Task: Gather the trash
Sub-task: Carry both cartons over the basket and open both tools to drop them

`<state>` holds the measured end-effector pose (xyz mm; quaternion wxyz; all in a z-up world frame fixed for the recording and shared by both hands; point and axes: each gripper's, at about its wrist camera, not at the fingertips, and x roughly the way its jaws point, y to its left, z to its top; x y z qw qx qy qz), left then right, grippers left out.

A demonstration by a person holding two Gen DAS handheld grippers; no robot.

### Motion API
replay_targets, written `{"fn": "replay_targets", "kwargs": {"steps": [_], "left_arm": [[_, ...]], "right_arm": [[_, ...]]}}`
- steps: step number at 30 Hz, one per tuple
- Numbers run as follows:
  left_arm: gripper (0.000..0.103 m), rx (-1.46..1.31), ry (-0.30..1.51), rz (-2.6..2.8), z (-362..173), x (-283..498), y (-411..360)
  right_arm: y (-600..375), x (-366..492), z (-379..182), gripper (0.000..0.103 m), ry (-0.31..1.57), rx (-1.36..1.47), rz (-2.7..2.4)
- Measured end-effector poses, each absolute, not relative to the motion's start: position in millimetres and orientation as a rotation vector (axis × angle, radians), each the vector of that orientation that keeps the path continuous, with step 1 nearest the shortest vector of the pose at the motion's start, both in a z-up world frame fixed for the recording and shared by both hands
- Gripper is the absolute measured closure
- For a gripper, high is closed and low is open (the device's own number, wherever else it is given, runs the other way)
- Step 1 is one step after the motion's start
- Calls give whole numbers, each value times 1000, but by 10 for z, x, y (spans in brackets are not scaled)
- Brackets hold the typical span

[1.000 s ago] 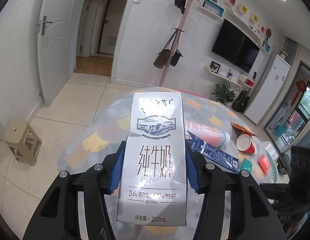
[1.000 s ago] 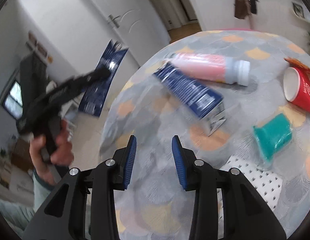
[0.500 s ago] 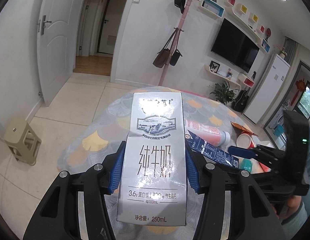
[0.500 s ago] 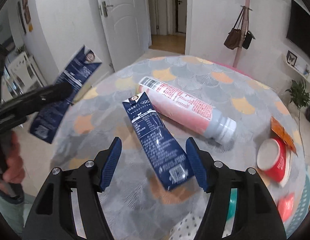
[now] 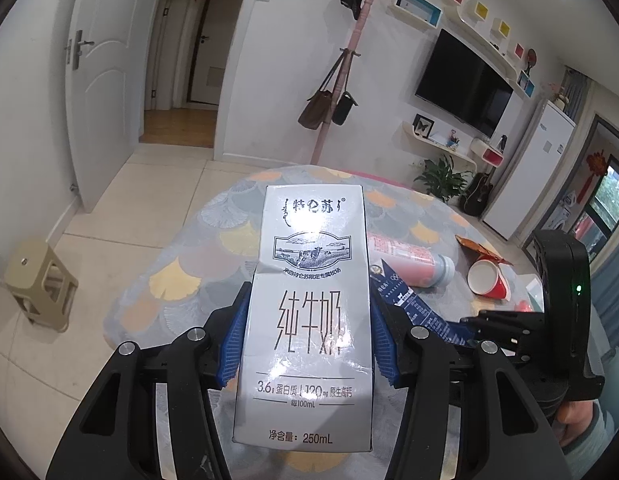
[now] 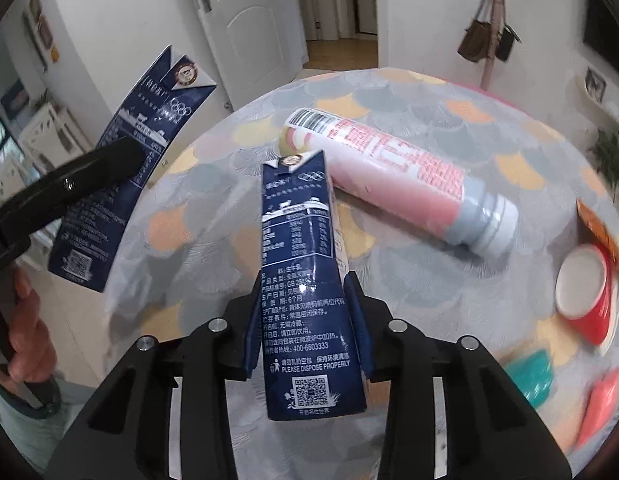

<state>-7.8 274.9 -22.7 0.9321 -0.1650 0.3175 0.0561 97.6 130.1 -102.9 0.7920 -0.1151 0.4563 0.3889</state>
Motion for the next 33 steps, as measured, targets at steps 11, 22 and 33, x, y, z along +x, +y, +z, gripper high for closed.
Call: {"fn": "replay_targets", "kwargs": {"steps": [11,22,33], "left_arm": [[52,-304,625,38,-43,-64,2445],[52,-204,650,-190,129,429,1313],[52,-36,693,-390,224,1022,-104]], "right_arm": [[524,856,-592,70,934,43,845],[-673,795,-190,70,769,130,596],[-2149,942,-203,70,683,289,327]]}}
